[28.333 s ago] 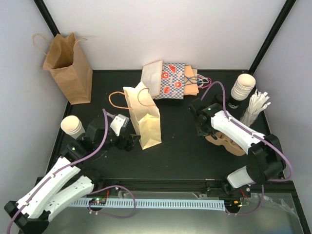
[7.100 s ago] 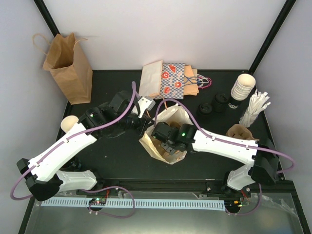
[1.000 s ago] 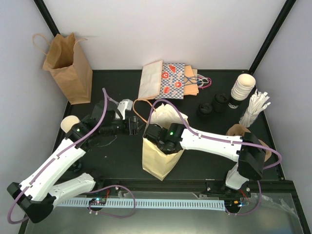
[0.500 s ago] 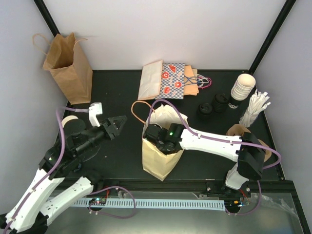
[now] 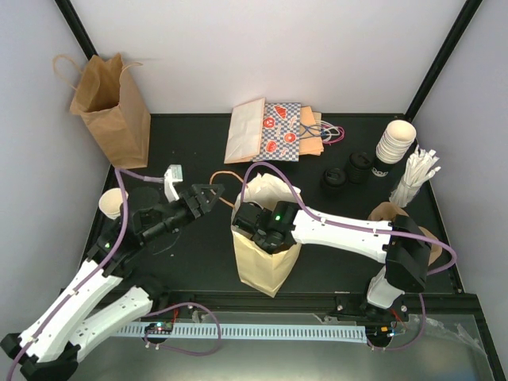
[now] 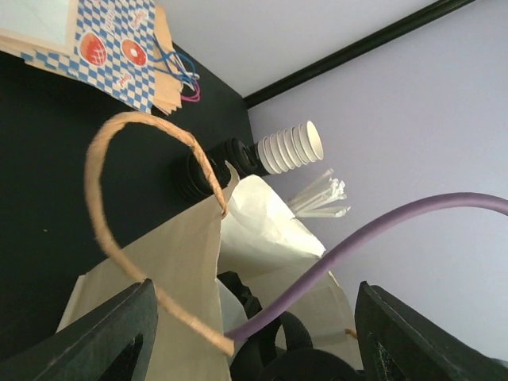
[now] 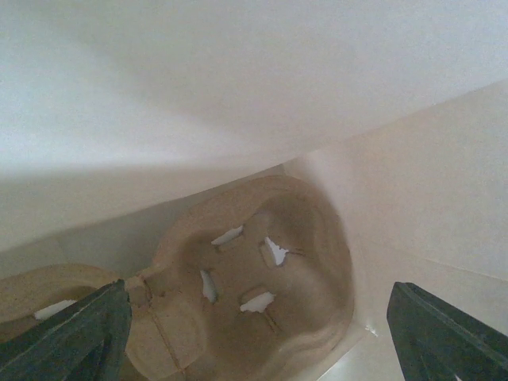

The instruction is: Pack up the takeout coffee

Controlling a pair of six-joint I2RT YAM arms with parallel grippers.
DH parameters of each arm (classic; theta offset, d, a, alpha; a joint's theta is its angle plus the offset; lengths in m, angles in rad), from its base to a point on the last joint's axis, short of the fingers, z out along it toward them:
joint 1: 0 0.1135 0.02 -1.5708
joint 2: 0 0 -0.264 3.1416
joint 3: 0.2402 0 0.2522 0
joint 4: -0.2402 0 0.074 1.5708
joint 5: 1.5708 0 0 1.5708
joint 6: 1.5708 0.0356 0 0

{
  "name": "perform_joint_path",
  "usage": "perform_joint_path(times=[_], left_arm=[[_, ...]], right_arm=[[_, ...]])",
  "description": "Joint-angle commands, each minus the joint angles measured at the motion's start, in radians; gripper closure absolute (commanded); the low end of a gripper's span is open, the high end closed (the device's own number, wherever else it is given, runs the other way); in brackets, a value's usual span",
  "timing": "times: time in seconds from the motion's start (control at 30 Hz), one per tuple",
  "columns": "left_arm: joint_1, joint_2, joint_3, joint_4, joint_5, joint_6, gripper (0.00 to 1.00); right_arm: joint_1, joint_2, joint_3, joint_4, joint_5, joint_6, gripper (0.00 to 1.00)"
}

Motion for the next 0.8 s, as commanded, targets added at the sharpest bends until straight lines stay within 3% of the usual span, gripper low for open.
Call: perform_joint_path(times=[0.0, 0.53, 0.77], left_arm=[[0.008, 0.048, 0.01, 0.111, 0.076, -0.059, 0.3], [0.007, 0.106, -0.003, -0.015, 0.11, -0.155, 0.33], [0.007, 0.051, 0.023, -0.156, -0.008, -0.154, 0.2]], right_arm=[[0.01, 0.001, -0.001, 0.009, 0.032, -0.005, 0.09], [0.01, 0.004, -0.001, 0.013, 0.029, -0.005, 0.09], [0.01, 0.01, 0.004, 0.012, 0.031, -0.007, 0.09]])
